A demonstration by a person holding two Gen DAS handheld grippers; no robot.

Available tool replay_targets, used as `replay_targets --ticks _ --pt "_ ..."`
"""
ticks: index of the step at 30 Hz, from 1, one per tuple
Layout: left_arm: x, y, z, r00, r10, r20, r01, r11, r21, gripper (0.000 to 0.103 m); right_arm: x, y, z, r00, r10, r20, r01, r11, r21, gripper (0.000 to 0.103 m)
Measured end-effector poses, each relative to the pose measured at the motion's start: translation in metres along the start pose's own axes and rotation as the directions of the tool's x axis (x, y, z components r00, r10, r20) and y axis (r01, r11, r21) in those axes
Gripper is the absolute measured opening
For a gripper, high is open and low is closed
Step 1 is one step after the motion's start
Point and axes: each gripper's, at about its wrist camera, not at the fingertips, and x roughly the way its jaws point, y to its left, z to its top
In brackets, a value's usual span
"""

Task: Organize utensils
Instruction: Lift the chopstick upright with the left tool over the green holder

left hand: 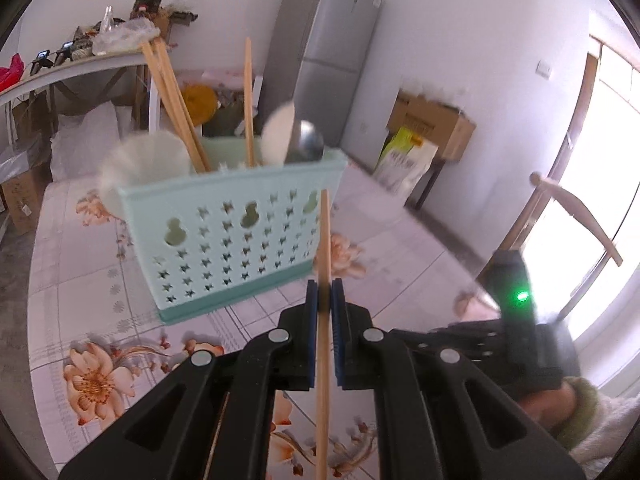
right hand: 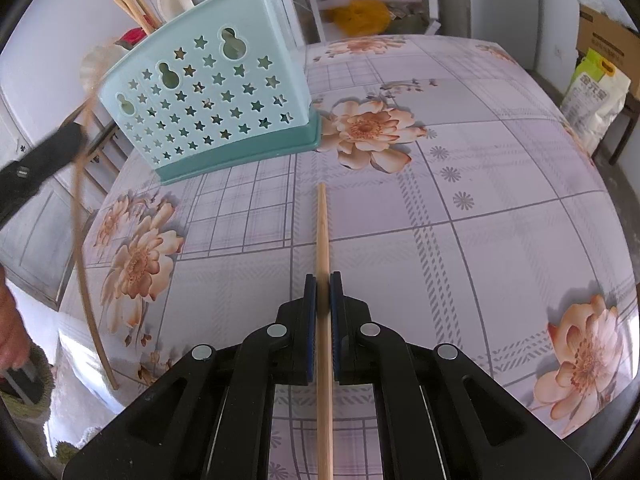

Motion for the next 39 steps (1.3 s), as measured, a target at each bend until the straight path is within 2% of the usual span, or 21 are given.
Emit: replay_targets --ticks 8,15,20,28,35,39 --pt "-0.04 0.006 0.012 0.994 -0.006 0.113 0.006 1.0 -0.005 0.006 0.001 0.0 0.0 1.0 0.004 0.0 -0.004 1.0 0.003 0.005" --pt "-0.068 0.003 0.046 0.97 -0.019 0.242 0.021 1.0 -0.002 0.006 0.001 0.0 0.0 1.0 0.004 0.0 -0.004 1.0 0.003 0.005" --pt "-0.085 -0.001 0.072 0.946 -0.02 0.325 0.012 1.0 0.026 0.006 0.002 0.0 0.0 1.0 0.003 0.001 -0.003 1.0 0.004 0.005" --pt "-0.112 -0.006 0.112 0.899 0.005 0.438 -0.039 0.997 0.069 0.006 0.001 0.0 0.001 1.0 0.007 0.002 -0.007 1.0 0.005 0.005" --pt "-0.113 -0.004 0.136 0.853 0.079 0.515 -0.136 0.988 0.075 0.006 0.001 0.001 0.001 1.0 0.007 0.003 -0.007 1.0 0.006 0.005" --pt "-0.103 0.002 0.138 0.825 0.142 0.547 -0.208 0.976 0.061 0.006 0.001 0.001 0.001 1.0 0.007 0.003 -0.007 1.0 0.006 0.005"
